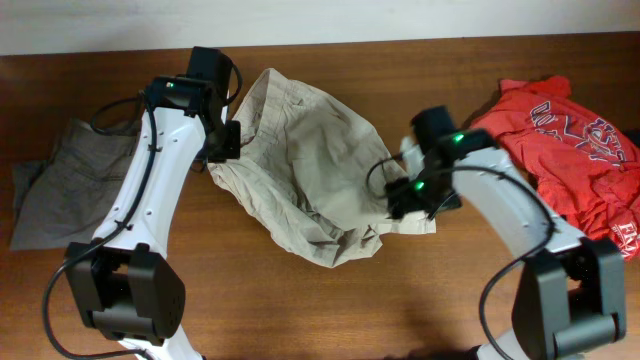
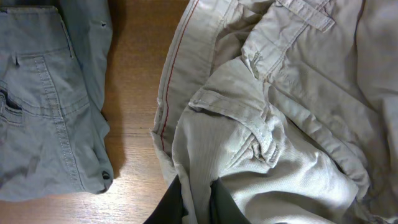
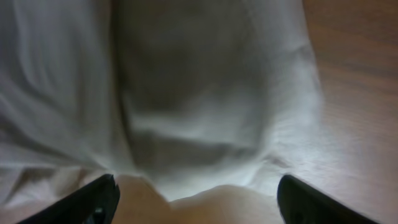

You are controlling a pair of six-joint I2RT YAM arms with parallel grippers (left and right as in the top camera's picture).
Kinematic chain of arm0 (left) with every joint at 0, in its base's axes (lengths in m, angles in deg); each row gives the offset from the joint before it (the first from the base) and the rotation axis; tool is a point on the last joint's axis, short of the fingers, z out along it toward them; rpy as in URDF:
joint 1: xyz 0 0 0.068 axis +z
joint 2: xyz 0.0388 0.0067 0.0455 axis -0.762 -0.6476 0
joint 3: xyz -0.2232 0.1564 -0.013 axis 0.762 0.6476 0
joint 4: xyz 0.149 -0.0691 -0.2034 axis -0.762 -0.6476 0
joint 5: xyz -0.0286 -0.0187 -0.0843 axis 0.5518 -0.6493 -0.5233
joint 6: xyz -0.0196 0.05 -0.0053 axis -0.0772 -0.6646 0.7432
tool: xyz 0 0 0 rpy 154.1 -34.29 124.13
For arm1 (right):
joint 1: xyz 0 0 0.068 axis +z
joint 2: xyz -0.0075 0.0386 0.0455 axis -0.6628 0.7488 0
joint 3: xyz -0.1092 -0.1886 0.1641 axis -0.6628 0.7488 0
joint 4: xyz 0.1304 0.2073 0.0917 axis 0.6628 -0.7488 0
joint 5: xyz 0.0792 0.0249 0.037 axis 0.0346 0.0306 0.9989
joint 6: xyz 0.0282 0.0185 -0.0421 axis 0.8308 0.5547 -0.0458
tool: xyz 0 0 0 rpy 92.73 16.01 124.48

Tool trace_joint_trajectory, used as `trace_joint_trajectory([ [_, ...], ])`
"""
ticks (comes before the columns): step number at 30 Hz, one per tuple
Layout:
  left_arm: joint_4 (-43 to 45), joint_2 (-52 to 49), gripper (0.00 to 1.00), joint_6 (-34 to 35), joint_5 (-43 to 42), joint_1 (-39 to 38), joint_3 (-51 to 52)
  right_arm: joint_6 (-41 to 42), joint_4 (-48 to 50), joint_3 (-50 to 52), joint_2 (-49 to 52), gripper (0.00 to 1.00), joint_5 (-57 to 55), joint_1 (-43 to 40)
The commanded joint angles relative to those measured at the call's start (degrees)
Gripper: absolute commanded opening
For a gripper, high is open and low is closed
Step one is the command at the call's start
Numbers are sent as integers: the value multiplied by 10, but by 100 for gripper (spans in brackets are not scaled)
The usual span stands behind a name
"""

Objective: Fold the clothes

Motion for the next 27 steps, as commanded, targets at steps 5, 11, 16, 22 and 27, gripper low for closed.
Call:
trace_joint_trajectory([
  [5,-4,-1,1,7,9,-1,-2,47,120,63,-3,37,-140,24],
  [11,-9,-1,0,5,13,-1,-2,73,167,3,-3,4,-295,-43],
  [16,-11,-1,0,5,13,-1,-2,-2,172,-127,-3,4,-241,-83],
  [22,-12,-1,1,5,13,-1,-2,-41,164,-215,-3,68,-169,-95],
  [27,-11,-1,5,5,13,-1,-2,11,51,-214,2,98,-94,-95],
])
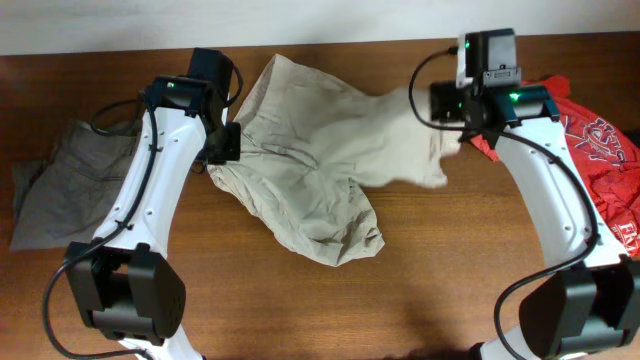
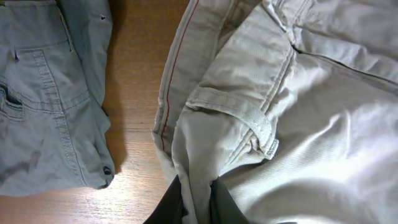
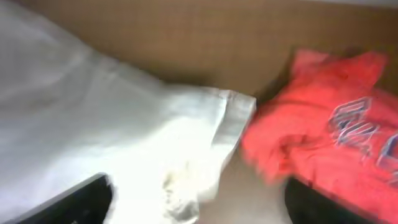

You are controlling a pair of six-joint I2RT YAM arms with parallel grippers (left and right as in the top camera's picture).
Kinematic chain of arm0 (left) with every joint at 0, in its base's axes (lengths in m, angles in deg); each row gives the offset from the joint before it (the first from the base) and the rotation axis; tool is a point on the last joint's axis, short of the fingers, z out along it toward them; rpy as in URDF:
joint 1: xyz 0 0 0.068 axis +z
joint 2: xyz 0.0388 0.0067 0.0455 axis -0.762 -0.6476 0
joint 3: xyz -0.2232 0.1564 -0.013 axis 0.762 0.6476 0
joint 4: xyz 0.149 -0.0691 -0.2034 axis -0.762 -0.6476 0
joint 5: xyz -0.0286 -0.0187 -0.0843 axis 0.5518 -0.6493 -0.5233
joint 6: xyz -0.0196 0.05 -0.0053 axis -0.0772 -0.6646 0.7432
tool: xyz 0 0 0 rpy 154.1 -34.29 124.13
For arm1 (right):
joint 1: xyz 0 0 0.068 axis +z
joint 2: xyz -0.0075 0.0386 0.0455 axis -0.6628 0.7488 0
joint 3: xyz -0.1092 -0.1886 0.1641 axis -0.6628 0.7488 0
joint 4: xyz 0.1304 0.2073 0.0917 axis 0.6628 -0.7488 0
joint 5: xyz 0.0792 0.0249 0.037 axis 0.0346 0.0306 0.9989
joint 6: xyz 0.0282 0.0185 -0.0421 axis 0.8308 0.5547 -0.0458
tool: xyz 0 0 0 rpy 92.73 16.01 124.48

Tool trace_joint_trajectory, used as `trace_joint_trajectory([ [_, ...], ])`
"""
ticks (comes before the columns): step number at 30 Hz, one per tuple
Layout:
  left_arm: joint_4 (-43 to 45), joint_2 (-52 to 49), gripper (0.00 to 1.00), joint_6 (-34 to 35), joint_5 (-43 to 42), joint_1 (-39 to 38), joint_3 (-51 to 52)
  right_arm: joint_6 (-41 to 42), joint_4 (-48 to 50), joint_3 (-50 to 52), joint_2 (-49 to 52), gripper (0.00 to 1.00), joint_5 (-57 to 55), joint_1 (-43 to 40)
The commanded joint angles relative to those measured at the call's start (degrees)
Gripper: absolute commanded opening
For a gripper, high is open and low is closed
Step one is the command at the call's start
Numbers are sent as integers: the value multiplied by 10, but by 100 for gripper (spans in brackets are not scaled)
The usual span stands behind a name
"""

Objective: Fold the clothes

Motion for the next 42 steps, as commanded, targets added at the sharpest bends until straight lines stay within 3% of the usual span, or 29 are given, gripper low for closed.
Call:
trace_joint_trajectory([
  [1,0,0,8,5,11,0,-2,38,-77,0,3,98,99,-4],
  [7,8,0,22,5,10,0,-2,37,-227,21,3,96,243,5],
  [12,15,0,29,5,10,0,-2,52,-248,96,3,94,273,56],
  [16,15,0,31,5,10,0,-2,68,-205,166,3,91,309,104],
  [20,14,0,31,5,10,0,-2,144,-108,236,3,91,309,144],
  [28,10,0,31,5,10,0,-2,242,51,350,4,82,310,153],
  [30,11,0,31,5,10,0,-2,242,70,360,4,70,318,155],
  [33,11,0,32,5,10,0,-2,241,81,362,3,33,327,155],
  [36,10,0,31,5,10,0,-2,219,74,355,-6,8,332,151],
  [38,10,0,31,5,10,0,-2,204,40,340,-20,4,316,142],
  [42,10,0,31,5,10,0,-2,196,-127,251,-76,4,146,98],
])
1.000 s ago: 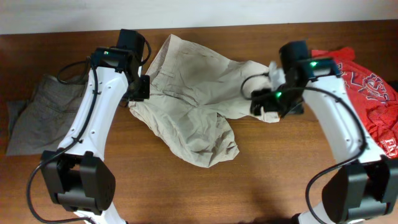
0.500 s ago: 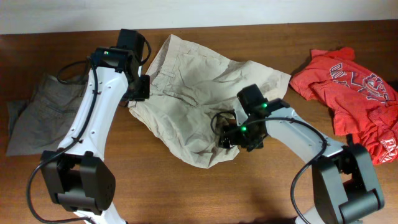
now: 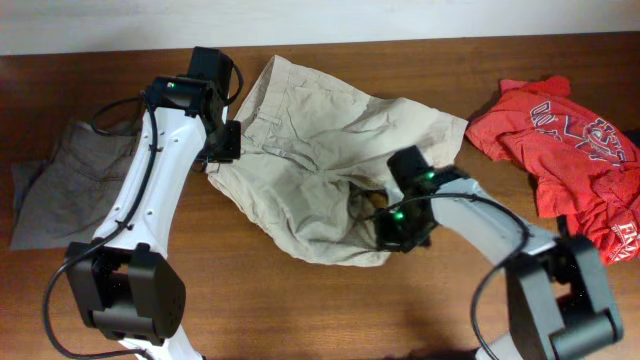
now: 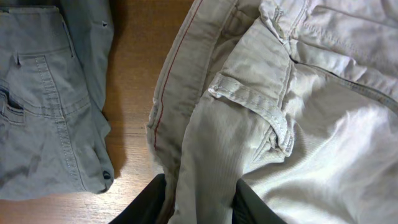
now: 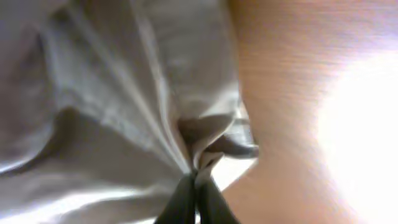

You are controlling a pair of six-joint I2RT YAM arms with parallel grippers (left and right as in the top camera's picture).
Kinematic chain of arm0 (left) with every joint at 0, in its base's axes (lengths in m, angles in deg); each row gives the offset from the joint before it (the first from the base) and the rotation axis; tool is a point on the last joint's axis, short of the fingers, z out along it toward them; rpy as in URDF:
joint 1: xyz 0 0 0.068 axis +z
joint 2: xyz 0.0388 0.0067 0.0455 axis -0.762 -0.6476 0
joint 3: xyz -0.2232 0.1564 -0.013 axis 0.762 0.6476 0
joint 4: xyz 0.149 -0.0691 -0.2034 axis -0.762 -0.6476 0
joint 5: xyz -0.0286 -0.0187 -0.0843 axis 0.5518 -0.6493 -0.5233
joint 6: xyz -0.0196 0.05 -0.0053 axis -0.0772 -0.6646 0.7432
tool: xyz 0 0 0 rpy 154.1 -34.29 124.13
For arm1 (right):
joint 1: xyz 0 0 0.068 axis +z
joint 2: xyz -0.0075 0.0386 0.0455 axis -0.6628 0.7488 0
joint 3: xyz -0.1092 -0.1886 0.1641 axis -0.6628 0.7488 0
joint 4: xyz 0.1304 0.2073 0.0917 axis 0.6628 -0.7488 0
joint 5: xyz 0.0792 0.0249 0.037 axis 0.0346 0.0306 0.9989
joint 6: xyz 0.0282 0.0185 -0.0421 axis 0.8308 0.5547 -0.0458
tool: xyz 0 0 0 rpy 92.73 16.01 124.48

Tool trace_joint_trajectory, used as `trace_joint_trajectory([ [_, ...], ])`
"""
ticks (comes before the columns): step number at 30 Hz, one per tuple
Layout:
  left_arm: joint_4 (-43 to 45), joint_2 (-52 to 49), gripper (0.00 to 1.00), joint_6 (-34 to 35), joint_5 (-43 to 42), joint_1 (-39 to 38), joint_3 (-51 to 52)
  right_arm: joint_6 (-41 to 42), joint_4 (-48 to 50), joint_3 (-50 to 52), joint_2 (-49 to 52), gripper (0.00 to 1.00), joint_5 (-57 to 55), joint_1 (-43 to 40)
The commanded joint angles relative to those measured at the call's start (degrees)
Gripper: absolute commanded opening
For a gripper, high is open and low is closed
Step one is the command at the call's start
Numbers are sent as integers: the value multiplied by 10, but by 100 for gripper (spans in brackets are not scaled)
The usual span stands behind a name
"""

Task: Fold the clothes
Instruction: 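Pull the shorts apart with both grippers to spread them flat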

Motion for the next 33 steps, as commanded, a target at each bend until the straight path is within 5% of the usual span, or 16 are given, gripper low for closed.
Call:
trace_joint_trajectory([
  [1,0,0,31,3,9,0,-2,-17,-98,-97,-75,4,-180,-44],
  [7,-1,0,31,3,9,0,-2,-19,-212,-214,-136,4,-277,-77],
  [13,-32,0,32,3,28,0,-2,-12,-282,-217,-142,4,-296,-80],
  [23,-81,1,21,3,37,0,-3,-60,-362,-212,-140,6,-212,-80],
  [24,-87,0,22,3,36,0,-3,-61,-368,-212,-140,8,-210,-80],
  [25,-91,0,30,3,37,0,-3,-63,-370,-212,-140,18,-209,-80],
  [26,-93,0,39,3,37,0,-3,-64,-367,-212,-140,39,-210,-80],
  [28,-89,0,56,3,39,0,-3,-64,-347,-212,-140,54,-219,-80],
  [33,-55,0,87,3,54,1,-3,-54,-257,-212,-139,77,-224,-80],
])
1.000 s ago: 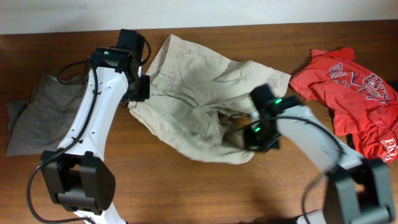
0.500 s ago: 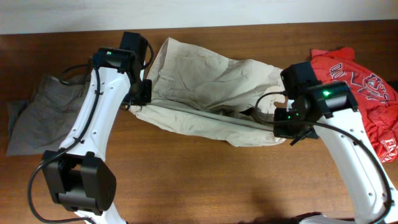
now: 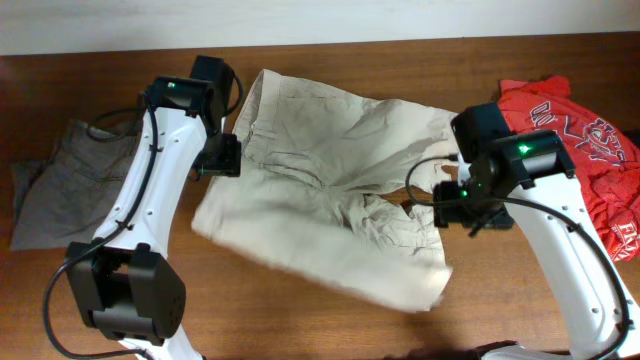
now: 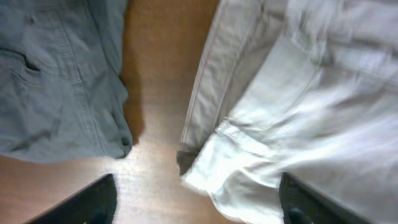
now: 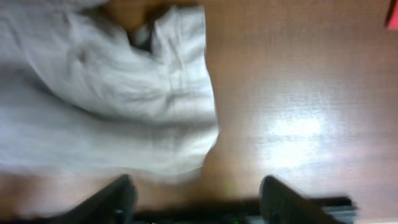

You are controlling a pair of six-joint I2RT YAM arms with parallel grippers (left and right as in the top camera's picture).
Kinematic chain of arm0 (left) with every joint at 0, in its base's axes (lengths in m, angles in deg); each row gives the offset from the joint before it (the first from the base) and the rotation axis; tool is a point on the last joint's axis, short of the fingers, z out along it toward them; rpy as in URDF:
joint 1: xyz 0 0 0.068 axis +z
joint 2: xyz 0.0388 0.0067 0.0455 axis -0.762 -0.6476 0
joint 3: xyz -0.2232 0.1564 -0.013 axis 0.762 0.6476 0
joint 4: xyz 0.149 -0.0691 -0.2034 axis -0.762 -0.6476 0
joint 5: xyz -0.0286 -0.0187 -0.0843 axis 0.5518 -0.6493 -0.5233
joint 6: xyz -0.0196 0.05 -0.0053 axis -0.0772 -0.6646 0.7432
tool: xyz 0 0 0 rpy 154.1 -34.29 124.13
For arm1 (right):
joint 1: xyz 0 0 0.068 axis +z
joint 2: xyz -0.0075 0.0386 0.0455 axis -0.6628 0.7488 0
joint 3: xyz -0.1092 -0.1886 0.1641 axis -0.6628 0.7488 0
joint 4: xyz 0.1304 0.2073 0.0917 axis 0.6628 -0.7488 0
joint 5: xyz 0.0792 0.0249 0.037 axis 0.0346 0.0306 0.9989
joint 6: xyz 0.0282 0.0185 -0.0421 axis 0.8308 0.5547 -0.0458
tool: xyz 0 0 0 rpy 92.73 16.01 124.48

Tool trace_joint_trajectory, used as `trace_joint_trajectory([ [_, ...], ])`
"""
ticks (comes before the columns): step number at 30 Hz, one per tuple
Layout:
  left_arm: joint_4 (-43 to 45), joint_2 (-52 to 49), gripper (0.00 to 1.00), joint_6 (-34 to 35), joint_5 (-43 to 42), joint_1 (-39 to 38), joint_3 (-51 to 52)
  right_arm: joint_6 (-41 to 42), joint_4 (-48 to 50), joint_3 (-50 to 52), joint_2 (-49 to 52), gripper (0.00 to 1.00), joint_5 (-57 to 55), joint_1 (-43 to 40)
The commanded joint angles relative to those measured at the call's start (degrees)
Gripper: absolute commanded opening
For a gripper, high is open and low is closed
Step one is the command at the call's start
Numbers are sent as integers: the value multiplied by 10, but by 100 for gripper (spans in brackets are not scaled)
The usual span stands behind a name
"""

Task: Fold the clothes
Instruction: 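Pull the shorts apart with both grippers to spread them flat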

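The beige shorts (image 3: 330, 190) lie spread over the middle of the table, waistband to the back left, one leg reaching the front right (image 3: 425, 280). My left gripper (image 3: 220, 155) hangs at the waistband's left edge. In the left wrist view it (image 4: 199, 205) is open wide, with the shorts' edge (image 4: 249, 155) lying loose between the fingers. My right gripper (image 3: 455, 215) is just off the shorts' right side. In the blurred right wrist view it (image 5: 202, 199) is open over bare wood, the cloth (image 5: 124, 93) ahead to its left.
Grey shorts (image 3: 60, 185) lie folded at the left edge, close to the beige waistband, and show in the left wrist view as the grey shorts (image 4: 56, 74). A crumpled red shirt (image 3: 570, 135) lies at the back right. Bare wood runs along the table's front (image 3: 300, 330).
My right gripper was shut on the bunched lower leg and is now open further right. The left gripper has opened wide off the waistband. The shorts now lie flatter, the leg stretched front right.
First my left gripper was shut on the waistband and the right was open at the crumpled shorts' right side. Then one leg was stretched to the back right. Then the right was shut on the lower leg. Now both are open and the shorts lie spread.
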Motion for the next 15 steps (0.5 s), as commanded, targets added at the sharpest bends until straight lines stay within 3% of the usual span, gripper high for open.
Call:
trace_joint_trajectory([
  [1,17,0,93,0,21,2,-3,7,40,4,0,79,-12,-3],
  [9,81,0,94,-6,-24,2,-2,9,93,4,60,81,16,-3],
  [10,94,-1,90,-19,-36,2,-2,9,99,4,76,81,18,-3],
  [13,137,-7,65,-58,-79,2,-2,8,137,4,126,74,18,-3],
  [15,164,-12,62,-96,-120,2,-2,9,170,4,157,74,19,-4],
])
